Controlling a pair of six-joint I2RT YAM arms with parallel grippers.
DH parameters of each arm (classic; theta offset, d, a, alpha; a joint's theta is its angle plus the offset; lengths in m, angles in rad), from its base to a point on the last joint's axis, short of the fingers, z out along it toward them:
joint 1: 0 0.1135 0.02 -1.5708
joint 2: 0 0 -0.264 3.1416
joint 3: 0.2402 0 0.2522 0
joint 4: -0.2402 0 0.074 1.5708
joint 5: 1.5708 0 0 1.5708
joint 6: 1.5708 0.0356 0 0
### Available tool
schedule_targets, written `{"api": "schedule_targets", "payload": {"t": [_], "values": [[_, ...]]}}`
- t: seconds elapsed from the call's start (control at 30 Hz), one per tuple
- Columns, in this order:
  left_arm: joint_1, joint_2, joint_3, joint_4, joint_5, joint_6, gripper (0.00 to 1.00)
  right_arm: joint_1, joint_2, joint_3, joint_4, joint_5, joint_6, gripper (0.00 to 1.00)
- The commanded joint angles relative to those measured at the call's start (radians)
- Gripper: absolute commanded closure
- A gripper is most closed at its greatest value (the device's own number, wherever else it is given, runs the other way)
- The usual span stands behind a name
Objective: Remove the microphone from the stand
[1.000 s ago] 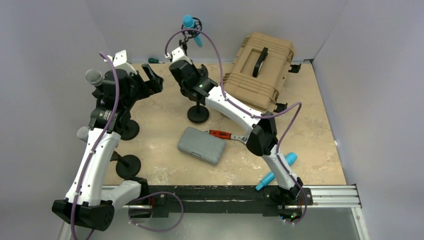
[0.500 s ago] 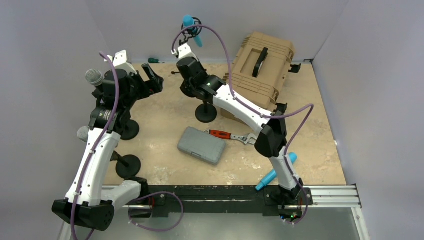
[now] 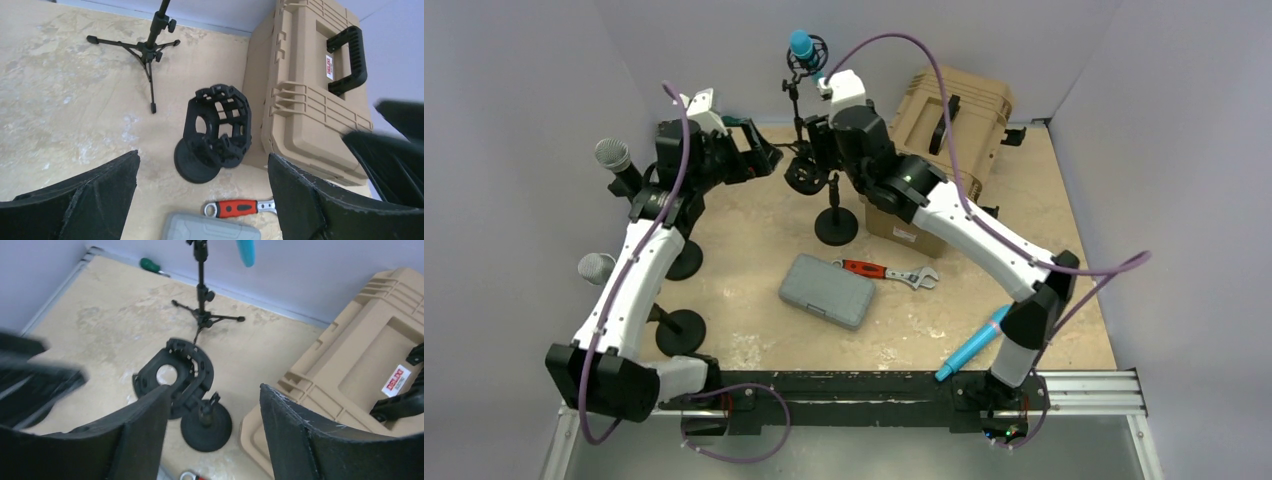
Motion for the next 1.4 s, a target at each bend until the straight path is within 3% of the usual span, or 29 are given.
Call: {"api": "schedule_targets", "payload": {"t": [0.0,0.17,0.33,0.5,0.63,0.7,0.87,0.97,1.17,1.37], "values": [[0.003,0.11,0.058,0.18,0.039,0.008,0.04,-0.028,-0.202,-0.19,0.129,-0.162,0.073,0.35],[0.002,0.288,0.204,0.269,-0.005,0.023,0.05,-0.082,-0.392,-0.432,0.22,-0.238,0.105,0.32],[0.001,0.503,0.327,0.36,-0.013,0.039,0.08,-0.111,-0.547,-0.568,0.231,-0.254,0.092,0.32],[-0.002,0.641,0.4,0.486,-0.007,0.011,0.13,-0.123,-0.664,-0.632,0.206,-0.245,0.06,0.3],[-0.008,0.723,0.438,0.543,-0.127,-0.024,0.18,-0.126,-0.735,-0.659,0.208,-0.291,0.045,0.29],[-0.012,0.758,0.438,0.585,-0.16,-0.023,0.23,-0.126,-0.765,-0.665,0.208,-0.323,0.043,0.28],[-0.029,0.83,0.362,0.811,-0.174,-0.001,0.25,-0.126,-0.828,-0.689,0.21,-0.342,0.026,0.25],[-0.043,0.881,0.355,0.929,-0.147,0.023,0.32,-0.126,-0.843,-0.699,0.201,-0.332,0.018,0.24],[-0.068,0.96,0.437,0.922,-0.154,0.062,0.43,-0.127,-0.844,-0.713,0.194,-0.352,0.011,0.24],[-0.076,0.933,0.411,0.909,-0.241,0.155,0.72,-0.126,-0.838,-0.734,0.175,-0.366,0.019,0.24]]}}
